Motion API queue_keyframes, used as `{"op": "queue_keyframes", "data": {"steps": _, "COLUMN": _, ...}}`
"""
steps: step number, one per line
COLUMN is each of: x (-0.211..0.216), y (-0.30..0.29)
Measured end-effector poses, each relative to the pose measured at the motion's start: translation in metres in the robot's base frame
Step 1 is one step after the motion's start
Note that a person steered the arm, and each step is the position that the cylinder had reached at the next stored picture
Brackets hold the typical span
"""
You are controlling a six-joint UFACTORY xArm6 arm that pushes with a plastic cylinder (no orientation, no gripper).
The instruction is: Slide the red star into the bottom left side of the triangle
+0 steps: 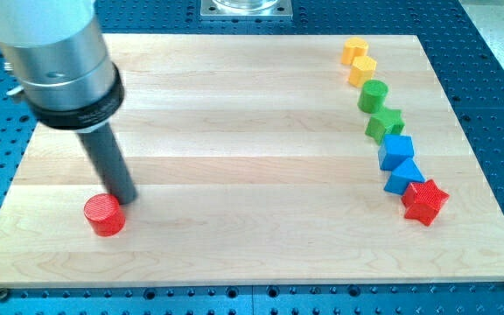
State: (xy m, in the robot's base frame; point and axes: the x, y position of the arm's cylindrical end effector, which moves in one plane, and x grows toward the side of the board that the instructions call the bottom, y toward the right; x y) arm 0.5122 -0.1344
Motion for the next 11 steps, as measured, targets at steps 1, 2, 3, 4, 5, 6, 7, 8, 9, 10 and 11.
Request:
{"op": "queue_keyframes", "data": {"steps": 1, "x": 0.004, "y": 0.024}}
{"op": "queue_keyframes", "data": {"steps": 2, "x": 0.03, "y": 0.001}}
{"op": "queue_keyframes", "data": {"steps": 3, "x": 0.034, "y": -0.016}}
{"op": "queue_keyframes", "data": {"steps": 4, "x": 0.056, "y": 0.094}}
{"op": "queue_keyframes", "data": {"steps": 5, "x": 0.08, "y": 0.224}}
{"op": "queue_keyframes", "data": {"steps": 6, "x": 0.077, "y": 0.355}}
{"op": "queue_keyframes", "data": {"steps": 7, "x": 0.052, "y": 0.392}}
{"op": "queue_keyframes", "data": {"steps": 8, "x": 0.042, "y": 0.373}}
{"op": "queue_keyframes", "data": {"steps": 9, "x": 0.042, "y": 0.328}}
{"op": "queue_keyframes", "data": {"steps": 10, "x": 0.045, "y": 0.269}}
{"op": "queue_keyframes", "data": {"steps": 11, "x": 0.057, "y": 0.26}}
